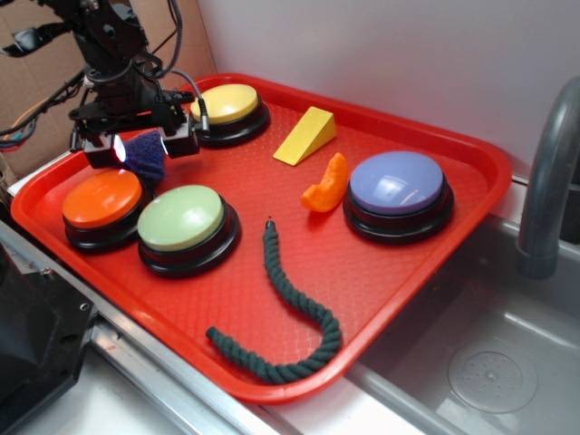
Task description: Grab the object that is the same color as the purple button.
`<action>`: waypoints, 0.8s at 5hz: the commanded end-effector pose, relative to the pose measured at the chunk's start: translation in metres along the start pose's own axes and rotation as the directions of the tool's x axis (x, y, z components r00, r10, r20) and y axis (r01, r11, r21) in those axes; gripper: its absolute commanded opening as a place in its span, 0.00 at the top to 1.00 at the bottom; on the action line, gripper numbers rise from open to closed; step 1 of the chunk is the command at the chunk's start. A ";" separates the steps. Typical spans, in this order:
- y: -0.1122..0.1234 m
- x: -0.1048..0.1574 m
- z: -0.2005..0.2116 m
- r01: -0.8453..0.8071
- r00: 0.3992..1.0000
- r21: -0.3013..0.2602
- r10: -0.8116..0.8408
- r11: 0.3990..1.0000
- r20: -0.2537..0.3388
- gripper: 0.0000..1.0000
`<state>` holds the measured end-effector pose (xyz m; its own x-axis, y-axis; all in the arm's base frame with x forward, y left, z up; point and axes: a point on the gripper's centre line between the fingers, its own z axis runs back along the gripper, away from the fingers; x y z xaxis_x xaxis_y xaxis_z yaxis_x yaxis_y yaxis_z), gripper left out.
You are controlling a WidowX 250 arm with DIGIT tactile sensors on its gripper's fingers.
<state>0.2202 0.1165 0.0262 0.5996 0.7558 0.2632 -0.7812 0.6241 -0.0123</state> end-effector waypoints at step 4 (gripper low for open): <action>-0.003 0.020 0.025 0.124 0.992 -0.044 -0.123 0.991 0.005 1.00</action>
<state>0.2248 0.1111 0.0376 0.7077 0.6787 0.1960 -0.6927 0.7212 0.0037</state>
